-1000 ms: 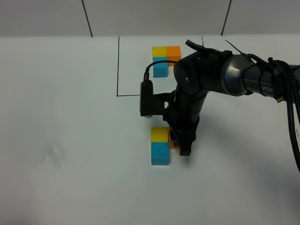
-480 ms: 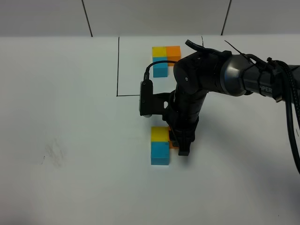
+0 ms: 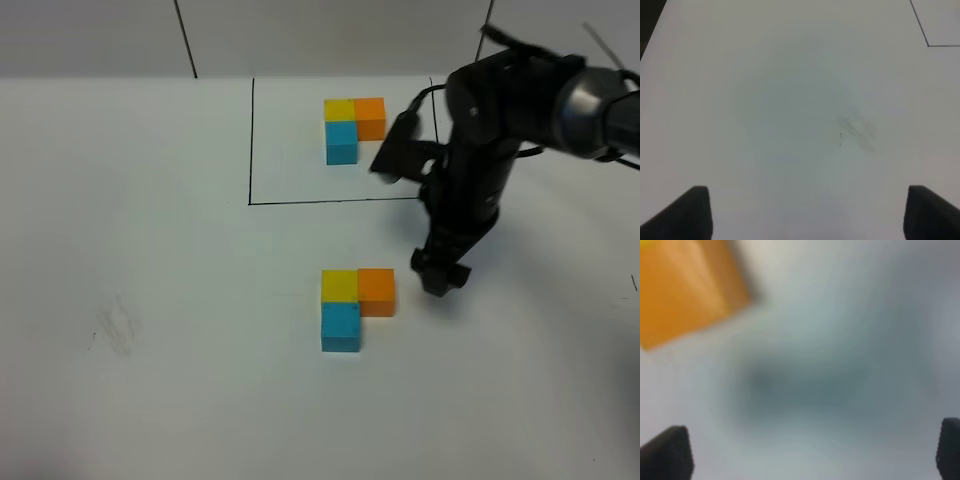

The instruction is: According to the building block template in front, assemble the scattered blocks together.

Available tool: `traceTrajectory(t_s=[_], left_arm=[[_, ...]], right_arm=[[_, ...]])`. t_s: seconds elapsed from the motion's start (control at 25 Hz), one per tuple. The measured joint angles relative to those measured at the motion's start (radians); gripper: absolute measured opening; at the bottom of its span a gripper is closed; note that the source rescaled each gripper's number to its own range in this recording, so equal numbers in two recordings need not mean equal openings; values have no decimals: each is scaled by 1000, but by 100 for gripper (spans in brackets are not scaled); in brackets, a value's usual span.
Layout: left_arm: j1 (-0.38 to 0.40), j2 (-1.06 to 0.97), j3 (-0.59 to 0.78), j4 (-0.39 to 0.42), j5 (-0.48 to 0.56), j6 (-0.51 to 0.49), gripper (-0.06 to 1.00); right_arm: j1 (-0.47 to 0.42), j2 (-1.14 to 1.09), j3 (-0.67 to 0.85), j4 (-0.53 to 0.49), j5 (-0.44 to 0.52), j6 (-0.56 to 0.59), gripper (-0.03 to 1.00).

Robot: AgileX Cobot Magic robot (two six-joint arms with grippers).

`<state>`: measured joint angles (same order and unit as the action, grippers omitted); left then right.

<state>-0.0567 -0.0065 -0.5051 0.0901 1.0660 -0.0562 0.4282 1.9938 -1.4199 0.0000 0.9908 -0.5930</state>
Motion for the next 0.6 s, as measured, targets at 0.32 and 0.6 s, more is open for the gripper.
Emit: traceTrajectory(t_s=[0.32, 0.6], left_arm=[[0, 0, 0, 0, 0, 0, 65], [0, 0, 0, 0, 0, 0, 65]], right_arm=[[-313, -258, 0, -115, 128, 194, 100], [-585, -537, 99, -190, 209, 235, 100]])
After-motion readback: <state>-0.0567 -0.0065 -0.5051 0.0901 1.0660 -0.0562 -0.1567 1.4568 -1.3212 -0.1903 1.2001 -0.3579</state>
